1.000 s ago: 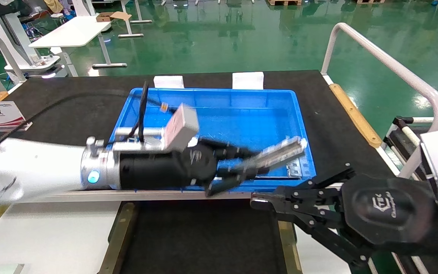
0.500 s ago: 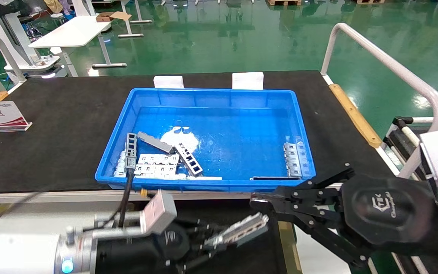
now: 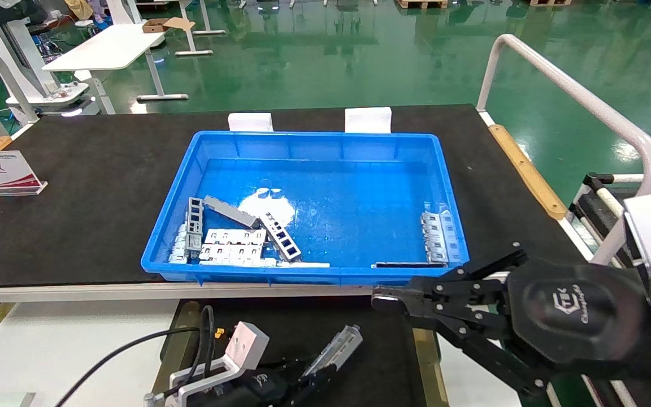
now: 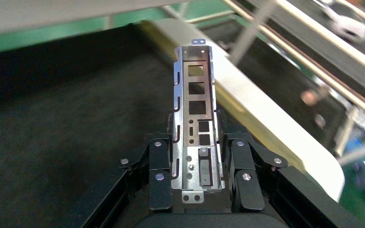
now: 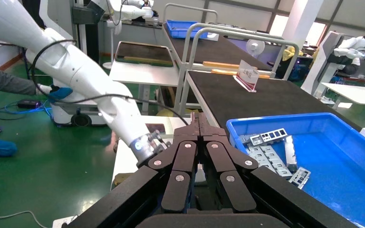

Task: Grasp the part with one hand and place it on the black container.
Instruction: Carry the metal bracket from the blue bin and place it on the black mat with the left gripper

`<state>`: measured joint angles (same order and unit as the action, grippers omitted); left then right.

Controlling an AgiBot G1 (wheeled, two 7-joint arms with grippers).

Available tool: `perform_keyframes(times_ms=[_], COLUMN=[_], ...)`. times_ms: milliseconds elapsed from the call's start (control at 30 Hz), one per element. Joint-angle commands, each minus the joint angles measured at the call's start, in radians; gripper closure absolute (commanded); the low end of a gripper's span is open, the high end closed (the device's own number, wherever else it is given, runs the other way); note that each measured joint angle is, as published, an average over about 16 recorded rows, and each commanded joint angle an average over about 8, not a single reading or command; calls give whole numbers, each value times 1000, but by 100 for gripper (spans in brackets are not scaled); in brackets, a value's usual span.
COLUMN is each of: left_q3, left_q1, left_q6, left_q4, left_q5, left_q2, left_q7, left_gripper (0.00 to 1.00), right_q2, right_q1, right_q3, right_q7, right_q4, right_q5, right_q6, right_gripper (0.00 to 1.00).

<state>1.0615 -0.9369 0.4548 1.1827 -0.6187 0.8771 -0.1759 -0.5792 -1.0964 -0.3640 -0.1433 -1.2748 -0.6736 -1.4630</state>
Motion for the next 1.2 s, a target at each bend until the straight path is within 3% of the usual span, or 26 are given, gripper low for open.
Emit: perform_keyframes(times_ms=[33,767,1200], left_q3=[-4,-19,-21], left_q1=[26,58,79], left_q6=[-52,-385,-522], left_q4=[-9,-188,-195], left_q5=[17,112,146], left_q2=[24,255,305], left_q7=[-15,-127,-161], left_gripper=[100,100,100], right_q2=[0,0,0], right_q1=[0,0,0], right_q3=[0,0,0], right_q7=[0,0,0], right_q4=[0,0,0], right_q5=[0,0,0], right_q6=[0,0,0], right_gripper=[100,100,100])
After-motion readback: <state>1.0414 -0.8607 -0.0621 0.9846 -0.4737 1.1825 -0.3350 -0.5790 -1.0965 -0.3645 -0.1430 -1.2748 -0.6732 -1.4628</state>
